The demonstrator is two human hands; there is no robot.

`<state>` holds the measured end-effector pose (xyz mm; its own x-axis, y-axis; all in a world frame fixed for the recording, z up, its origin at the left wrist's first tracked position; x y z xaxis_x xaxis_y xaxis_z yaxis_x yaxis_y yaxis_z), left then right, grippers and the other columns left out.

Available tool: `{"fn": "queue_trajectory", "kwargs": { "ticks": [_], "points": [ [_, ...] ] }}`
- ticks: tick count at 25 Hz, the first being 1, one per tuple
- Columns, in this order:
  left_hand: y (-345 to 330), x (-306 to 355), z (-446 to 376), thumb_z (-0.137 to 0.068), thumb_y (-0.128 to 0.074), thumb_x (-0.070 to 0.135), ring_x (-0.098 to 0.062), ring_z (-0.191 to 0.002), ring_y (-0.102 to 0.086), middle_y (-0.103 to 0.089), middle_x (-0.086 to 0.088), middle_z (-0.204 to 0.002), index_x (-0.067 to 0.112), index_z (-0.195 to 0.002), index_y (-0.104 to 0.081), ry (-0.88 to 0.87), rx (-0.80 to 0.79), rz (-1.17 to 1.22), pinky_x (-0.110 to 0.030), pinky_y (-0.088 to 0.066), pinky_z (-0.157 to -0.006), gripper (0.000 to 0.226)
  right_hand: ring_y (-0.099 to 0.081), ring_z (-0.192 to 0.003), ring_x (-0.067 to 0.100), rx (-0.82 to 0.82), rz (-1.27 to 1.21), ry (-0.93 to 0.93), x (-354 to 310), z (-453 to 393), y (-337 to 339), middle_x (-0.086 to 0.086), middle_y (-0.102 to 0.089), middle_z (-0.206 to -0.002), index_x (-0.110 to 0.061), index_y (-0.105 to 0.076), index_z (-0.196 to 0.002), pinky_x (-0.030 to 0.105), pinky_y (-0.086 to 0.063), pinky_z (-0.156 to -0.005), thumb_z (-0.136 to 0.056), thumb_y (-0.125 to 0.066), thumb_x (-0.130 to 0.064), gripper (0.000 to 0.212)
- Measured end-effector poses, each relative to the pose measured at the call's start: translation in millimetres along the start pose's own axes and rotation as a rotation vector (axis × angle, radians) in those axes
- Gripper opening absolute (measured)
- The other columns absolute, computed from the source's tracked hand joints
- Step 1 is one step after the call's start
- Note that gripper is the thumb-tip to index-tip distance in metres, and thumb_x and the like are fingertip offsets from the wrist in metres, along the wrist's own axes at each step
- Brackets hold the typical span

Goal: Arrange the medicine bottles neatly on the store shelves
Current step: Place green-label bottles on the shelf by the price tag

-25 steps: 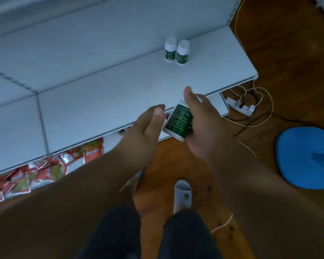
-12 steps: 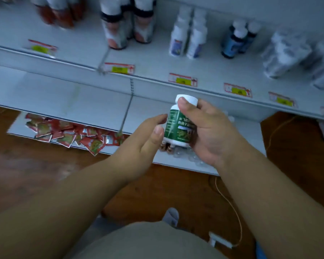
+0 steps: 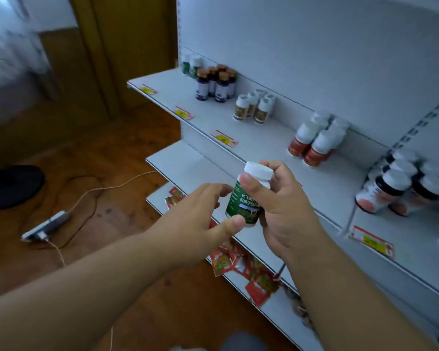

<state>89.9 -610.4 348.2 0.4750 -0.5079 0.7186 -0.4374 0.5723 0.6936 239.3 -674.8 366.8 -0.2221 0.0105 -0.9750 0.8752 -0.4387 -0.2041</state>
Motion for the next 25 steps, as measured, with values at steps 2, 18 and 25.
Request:
{"fn": "queue_trajectory", "kwargs": {
  "ticks": [2, 18, 25],
  "points": [
    [32, -20, -17, -0.071, -0.023, 0.083, -0.001, -0.123, -0.044, -0.039, 0.013, -0.144, 0.031, -0.146, -0.029, 0.019, 0.055, -0.030, -0.029, -0.044, -0.100, 0.092, -0.068, -0.082, 0.014, -0.025, 0.033, 0.003, 1, -37, -26, -0.004, -0.068, -0.088, -0.024, -0.061, -0.100, 0.031, -0.054, -0.072, -0.058, -0.084, -0.039, 0.051],
    [229, -234, -263, -0.074, -0.024, 0.087, -0.009, -0.135, -0.038, -0.036, 0.010, -0.150, 0.033, -0.149, -0.027, 0.092, 0.089, -0.107, -0.039, -0.040, -0.110, 0.092, -0.069, -0.102, 0.021, -0.015, 0.252, 0.017, 21, -401, -188, -0.001, -0.071, -0.105, -0.026, -0.065, -0.112, 0.041, -0.060, -0.083, -0.061, -0.087, -0.049, 0.060],
    [317, -348, -391, -0.079, -0.030, 0.083, -0.014, -0.135, -0.036, -0.036, 0.008, -0.150, 0.033, -0.148, -0.026, -0.125, -0.124, -0.284, -0.039, -0.037, -0.111, 0.085, -0.071, -0.091, 0.016, 0.351, 0.106, -0.025, 52, -520, -266, 0.001, -0.074, -0.097, -0.020, -0.070, -0.101, 0.031, -0.057, -0.078, -0.080, -0.079, -0.012, 0.024]
  ]
}}
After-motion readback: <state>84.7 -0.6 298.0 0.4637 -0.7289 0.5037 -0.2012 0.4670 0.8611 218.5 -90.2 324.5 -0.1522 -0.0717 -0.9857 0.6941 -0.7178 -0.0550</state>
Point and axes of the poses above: each hand's wrist, its own z-axis away from the middle knuckle, its own y-axis out of the back of the hand, x = y × z, the point moved 1 cm from there along -z, towards the middle knuckle
